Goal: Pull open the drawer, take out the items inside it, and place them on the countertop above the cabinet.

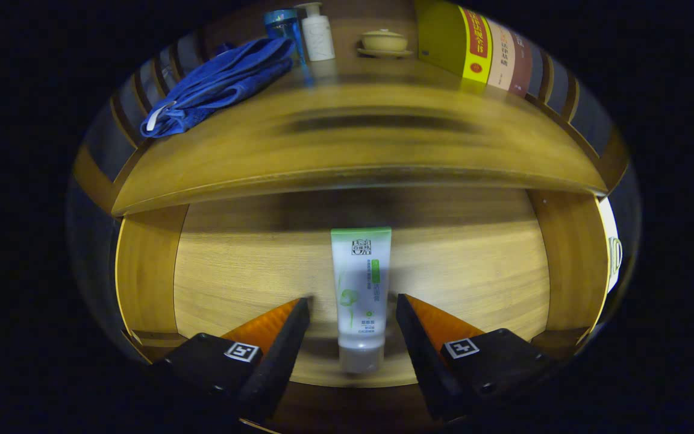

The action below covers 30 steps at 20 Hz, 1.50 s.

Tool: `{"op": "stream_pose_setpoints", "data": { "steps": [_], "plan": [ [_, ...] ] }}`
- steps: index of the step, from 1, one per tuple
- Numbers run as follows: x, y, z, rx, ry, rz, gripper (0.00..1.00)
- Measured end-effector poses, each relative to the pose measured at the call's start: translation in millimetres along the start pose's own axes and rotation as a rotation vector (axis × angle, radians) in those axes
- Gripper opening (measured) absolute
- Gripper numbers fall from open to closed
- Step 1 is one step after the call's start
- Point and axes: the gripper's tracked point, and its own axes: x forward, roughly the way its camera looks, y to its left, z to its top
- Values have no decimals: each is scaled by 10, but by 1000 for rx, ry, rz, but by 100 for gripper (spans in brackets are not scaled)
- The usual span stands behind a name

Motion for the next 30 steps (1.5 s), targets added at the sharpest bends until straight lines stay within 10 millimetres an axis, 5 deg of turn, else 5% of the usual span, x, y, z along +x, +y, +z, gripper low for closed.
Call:
{"op": "stream_pose_setpoints", "data": {
  "steps": [9,15,16,17,19,30],
  "plan": [
    [-59,-119,107,-29,24,-12,59],
    [-408,-120,386,-32,-56,28,52],
    [-235,-170,195,-36,-80,34,52],
    [-402,-43,284,-39,-95,46,52],
    [-693,-114,350,-29,-130,68,52],
    [-1366,-1,431,-10,-375,124,52]
  ]
}}
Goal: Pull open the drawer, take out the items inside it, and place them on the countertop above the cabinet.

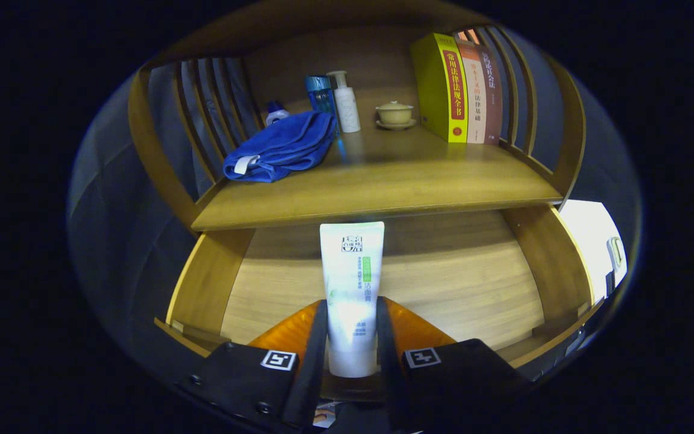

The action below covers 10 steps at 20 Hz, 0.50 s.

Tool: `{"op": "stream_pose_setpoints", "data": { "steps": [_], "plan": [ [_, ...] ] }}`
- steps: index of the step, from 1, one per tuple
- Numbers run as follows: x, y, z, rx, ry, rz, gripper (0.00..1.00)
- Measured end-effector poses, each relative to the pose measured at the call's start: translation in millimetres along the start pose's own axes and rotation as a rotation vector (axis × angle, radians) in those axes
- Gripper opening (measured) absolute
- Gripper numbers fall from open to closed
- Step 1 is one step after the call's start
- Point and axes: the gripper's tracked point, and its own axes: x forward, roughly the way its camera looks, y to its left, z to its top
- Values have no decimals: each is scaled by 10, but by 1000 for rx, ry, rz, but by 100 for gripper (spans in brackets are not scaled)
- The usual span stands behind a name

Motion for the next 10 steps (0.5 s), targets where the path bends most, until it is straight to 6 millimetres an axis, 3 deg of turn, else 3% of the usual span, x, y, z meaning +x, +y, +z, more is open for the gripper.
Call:
{"op": "stream_pose_setpoints", "data": {
  "steps": [3,10],
  "plan": [
    [-109,54,190,-3,-46,9,52],
    [-197,87,879,-6,-166,7,51]
  ]
}}
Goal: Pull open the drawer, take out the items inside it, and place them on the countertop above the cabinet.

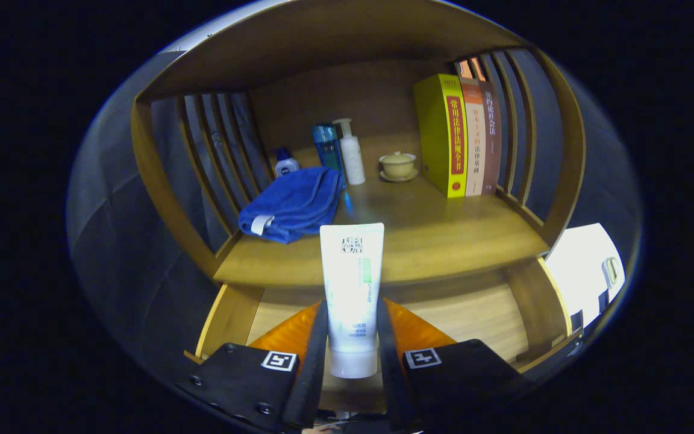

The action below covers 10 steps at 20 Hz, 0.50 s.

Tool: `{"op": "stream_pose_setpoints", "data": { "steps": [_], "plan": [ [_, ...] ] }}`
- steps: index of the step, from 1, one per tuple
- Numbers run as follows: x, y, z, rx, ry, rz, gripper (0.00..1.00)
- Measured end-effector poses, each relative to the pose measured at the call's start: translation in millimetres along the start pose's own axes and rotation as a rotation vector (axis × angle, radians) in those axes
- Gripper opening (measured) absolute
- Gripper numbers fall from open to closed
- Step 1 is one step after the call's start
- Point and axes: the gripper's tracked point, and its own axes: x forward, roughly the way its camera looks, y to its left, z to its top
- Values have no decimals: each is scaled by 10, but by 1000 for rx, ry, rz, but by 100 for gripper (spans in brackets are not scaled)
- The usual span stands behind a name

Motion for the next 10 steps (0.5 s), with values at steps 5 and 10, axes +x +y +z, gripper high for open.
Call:
{"op": "stream_pose_setpoints", "data": {
  "steps": [5,10],
  "plan": [
    [255,-107,371,-14,-25,-38,51],
    [626,-127,518,-21,-9,-57,51]
  ]
}}
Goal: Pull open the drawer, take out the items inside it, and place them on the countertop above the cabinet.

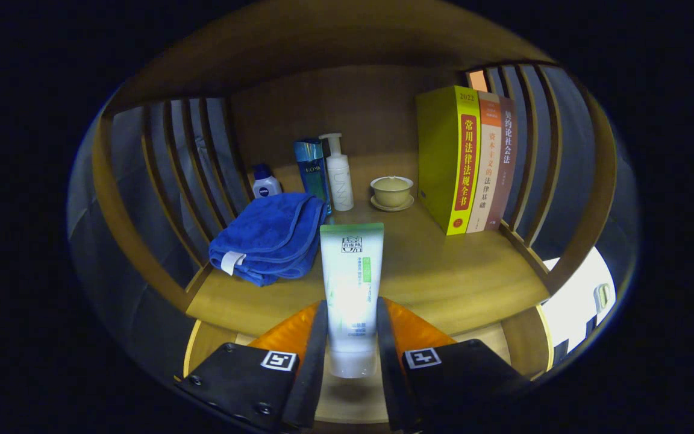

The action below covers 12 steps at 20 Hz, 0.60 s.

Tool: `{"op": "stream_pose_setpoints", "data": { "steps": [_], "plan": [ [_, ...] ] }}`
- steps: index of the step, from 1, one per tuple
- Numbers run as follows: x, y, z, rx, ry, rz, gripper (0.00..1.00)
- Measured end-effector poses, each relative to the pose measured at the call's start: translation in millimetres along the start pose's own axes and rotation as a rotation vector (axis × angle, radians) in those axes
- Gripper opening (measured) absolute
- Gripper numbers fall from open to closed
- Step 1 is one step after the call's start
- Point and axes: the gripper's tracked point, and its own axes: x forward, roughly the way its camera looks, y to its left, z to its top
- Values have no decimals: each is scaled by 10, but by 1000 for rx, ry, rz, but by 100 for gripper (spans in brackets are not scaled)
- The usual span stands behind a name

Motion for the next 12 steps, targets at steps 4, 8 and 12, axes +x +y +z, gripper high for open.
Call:
{"op": "stream_pose_setpoints", "data": {
  "steps": [4,8,12],
  "plan": [
    [274,-88,23,-3,28,-27,52],
    [469,-169,33,-19,46,-56,51],
    [592,-211,25,-13,60,-73,52]
  ]
}}
